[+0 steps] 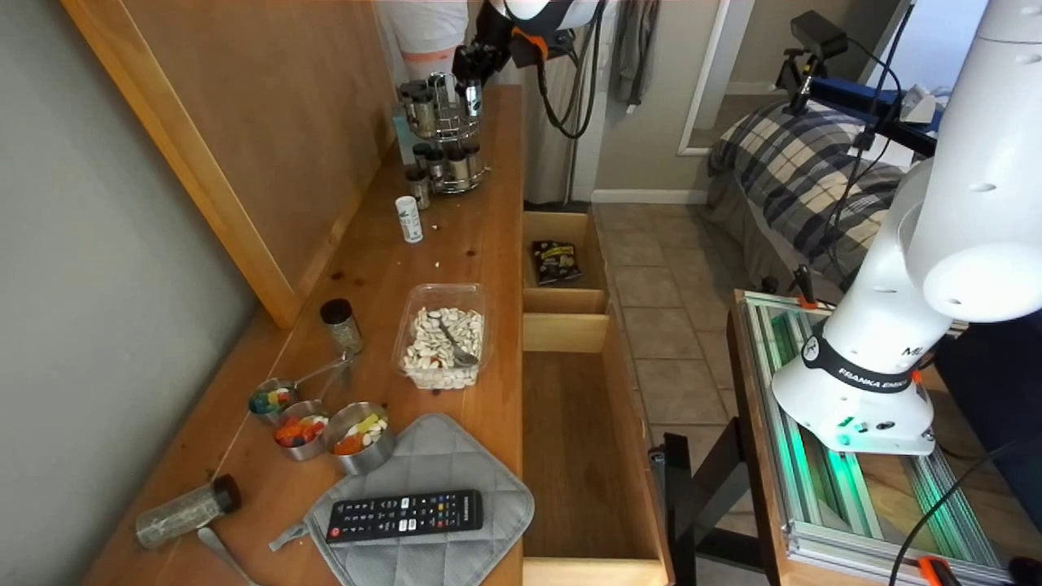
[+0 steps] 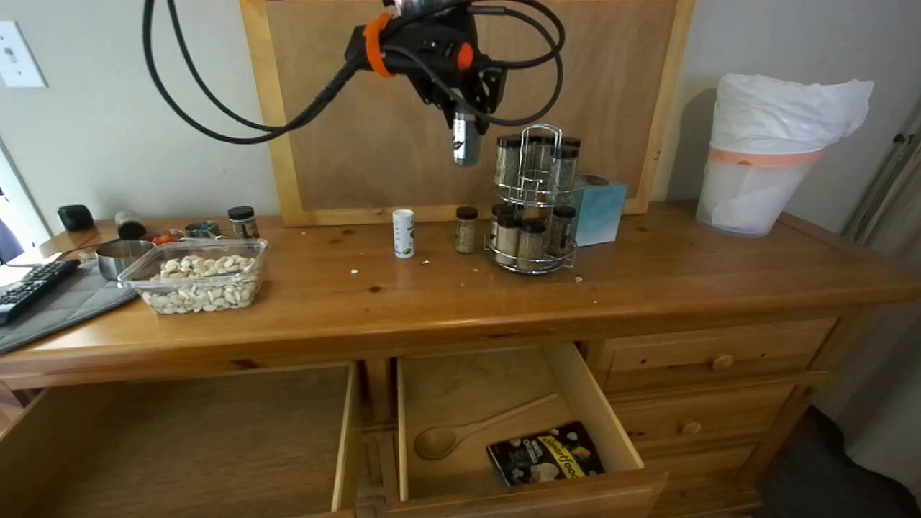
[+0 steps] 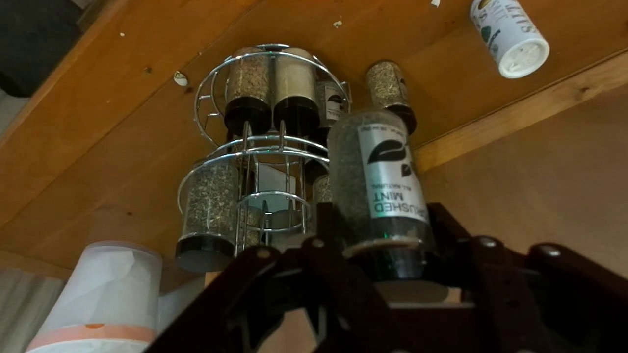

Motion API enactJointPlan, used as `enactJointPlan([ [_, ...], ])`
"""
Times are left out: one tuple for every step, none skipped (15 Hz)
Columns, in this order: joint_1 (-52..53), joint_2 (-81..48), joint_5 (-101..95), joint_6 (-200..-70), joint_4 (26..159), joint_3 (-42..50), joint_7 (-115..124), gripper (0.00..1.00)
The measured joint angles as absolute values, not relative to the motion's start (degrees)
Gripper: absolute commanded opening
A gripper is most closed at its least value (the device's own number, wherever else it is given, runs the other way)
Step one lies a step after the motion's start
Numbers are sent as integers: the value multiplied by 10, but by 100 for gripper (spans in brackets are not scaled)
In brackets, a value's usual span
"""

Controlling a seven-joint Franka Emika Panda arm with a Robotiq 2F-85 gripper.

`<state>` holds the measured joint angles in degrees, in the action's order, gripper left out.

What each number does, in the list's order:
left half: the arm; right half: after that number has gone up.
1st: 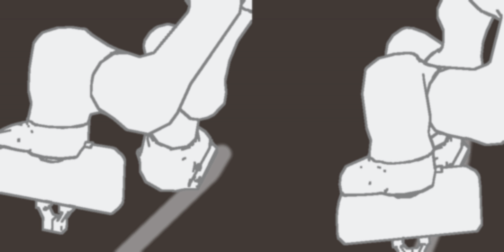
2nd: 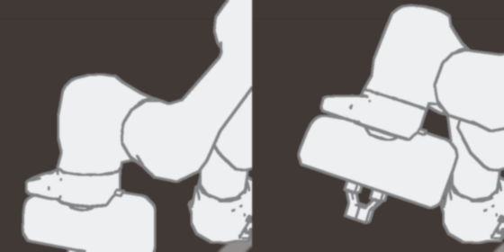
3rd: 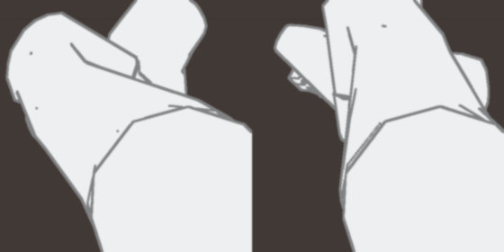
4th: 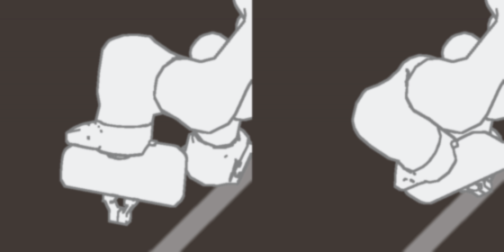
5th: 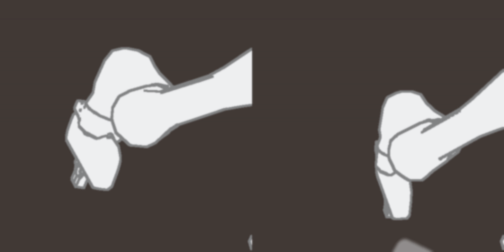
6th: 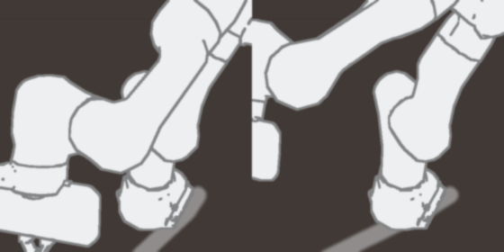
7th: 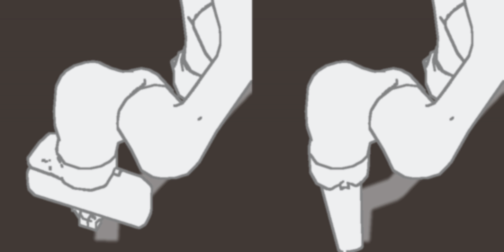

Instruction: Put the spice bottle on the rack

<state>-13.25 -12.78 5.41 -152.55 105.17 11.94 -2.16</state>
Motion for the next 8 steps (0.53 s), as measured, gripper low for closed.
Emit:
enactJointPlan([
  [-134, -144, 56, -1520, 1031, 120, -12, 23],
  [-136, -159, 57, -1514, 1012, 120, -2, 23],
  [-138, -172, 57, -1508, 994, 121, 9, 23],
  [-142, -184, 59, -1502, 977, 122, 18, 23],
  [-147, -194, 64, -1496, 961, 122, 24, 23],
  [-152, -204, 69, -1491, 948, 122, 30, 23],
  [-157, -213, 74, -1487, 935, 122, 34, 23],
  [-162, -222, 76, -1485, 923, 122, 40, 23],
])
